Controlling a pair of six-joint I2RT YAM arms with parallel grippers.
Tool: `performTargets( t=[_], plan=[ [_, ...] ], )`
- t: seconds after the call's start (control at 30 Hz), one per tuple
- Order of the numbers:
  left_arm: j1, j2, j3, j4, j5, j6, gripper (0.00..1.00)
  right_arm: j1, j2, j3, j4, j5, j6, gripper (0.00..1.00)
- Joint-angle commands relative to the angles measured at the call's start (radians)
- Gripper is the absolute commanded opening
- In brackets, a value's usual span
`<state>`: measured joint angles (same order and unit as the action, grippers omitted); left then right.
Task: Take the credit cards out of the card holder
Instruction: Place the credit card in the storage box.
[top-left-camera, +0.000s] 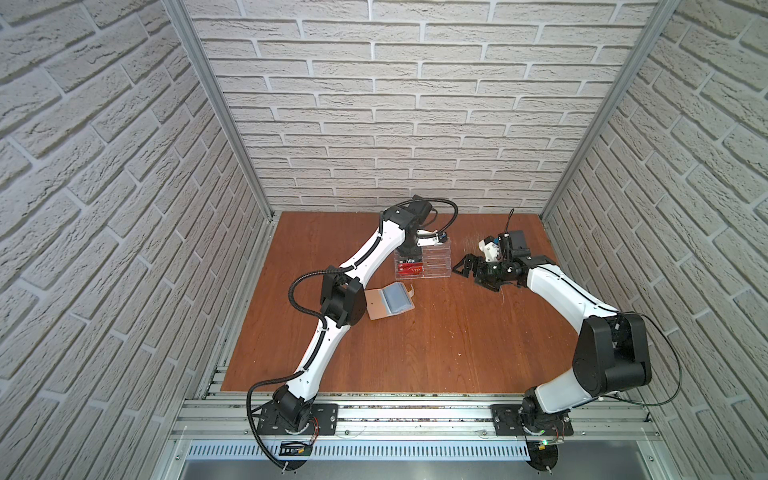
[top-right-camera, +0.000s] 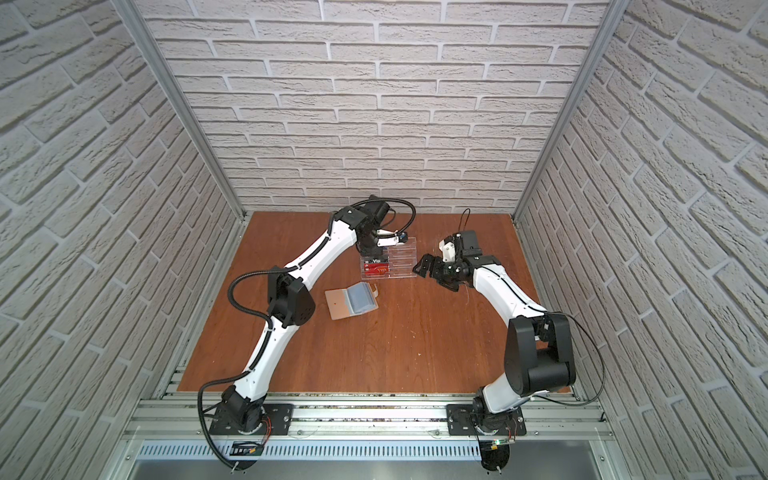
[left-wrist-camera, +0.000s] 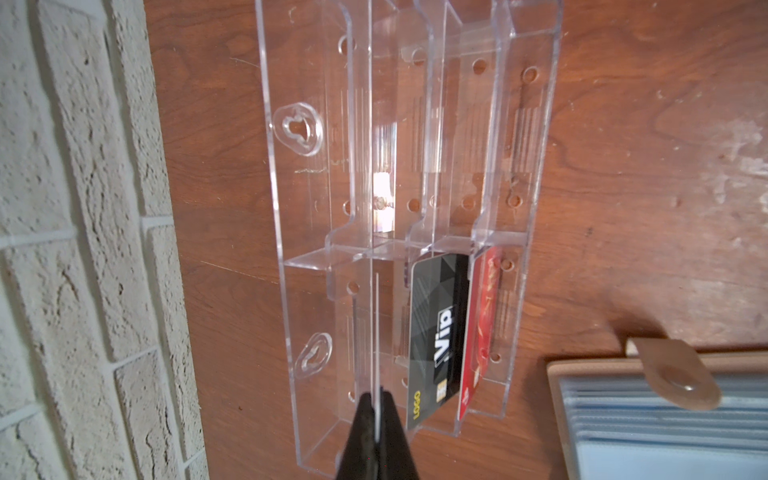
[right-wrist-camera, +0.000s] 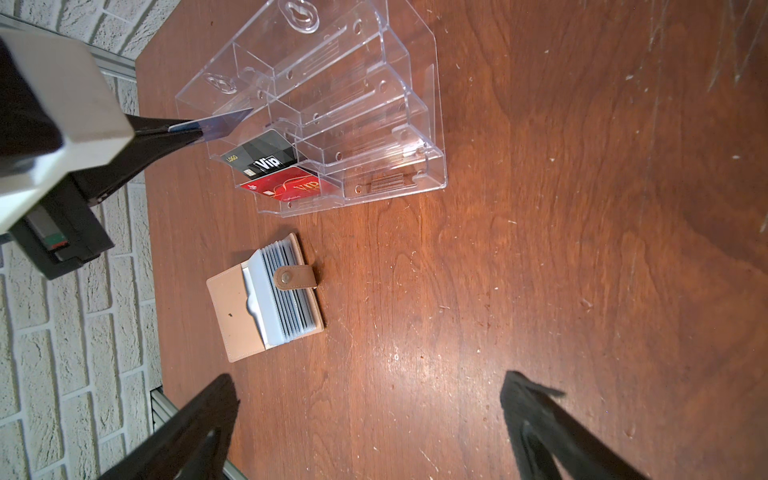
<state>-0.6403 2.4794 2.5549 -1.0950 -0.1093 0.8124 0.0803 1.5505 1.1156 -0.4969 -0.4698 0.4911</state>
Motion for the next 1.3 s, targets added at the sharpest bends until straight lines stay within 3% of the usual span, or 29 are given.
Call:
performTargets(
  t=[0.0, 1.27],
  plan=[
    [-0.003, 0.026, -0.018, 0.015, -0.019, 0.022, 0.00, -0.005, 0.014, -0.005, 0.030, -0.013, 0.006, 1.00],
    [-0.040, 0.006, -0.112, 0.147, -0.110, 0.015, 0.01, -0.005, 0.000, -0.020, 0.043, -0.027, 0.010, 1.00]
  ],
)
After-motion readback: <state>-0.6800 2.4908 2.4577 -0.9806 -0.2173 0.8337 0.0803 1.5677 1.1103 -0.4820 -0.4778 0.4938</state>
